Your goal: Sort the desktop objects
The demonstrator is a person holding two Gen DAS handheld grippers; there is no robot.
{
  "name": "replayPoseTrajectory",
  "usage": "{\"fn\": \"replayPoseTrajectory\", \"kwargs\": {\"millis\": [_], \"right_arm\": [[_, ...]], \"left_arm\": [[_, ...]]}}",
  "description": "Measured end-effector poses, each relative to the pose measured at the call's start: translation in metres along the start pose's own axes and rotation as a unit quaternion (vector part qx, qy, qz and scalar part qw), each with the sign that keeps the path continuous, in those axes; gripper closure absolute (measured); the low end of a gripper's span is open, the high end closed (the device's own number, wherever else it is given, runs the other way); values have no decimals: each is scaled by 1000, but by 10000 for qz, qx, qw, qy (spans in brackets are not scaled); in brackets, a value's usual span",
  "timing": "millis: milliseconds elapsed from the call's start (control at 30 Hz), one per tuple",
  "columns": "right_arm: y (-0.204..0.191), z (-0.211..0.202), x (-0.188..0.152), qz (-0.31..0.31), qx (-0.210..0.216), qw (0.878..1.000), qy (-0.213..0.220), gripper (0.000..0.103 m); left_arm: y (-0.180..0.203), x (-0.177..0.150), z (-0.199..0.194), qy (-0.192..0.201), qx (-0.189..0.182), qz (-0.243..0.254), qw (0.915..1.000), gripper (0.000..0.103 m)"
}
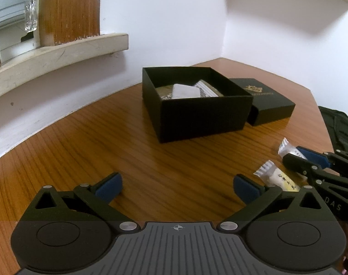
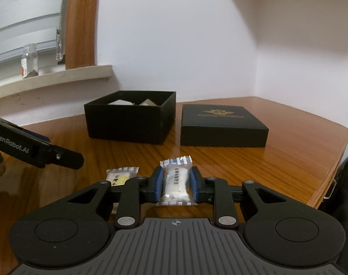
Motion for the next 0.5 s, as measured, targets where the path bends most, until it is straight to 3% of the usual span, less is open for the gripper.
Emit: {"fn": "replayPoseTrajectory", "kwargs": {"millis": [500], "right_arm": [[-1, 0, 0, -62, -68, 10000, 6, 78]], "left_arm": [[-1, 0, -2, 16, -33, -40, 10000, 0]]}}
Point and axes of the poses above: each gripper's, at about its wrist camera, not at the fingertips, and z roughly the way its jaws point, y to its right, x to its top, the point moved 6 cm from there along z, roughly the way its jaws point, and after that the axes turned 2 degrees about x, right-handed, at the moved point
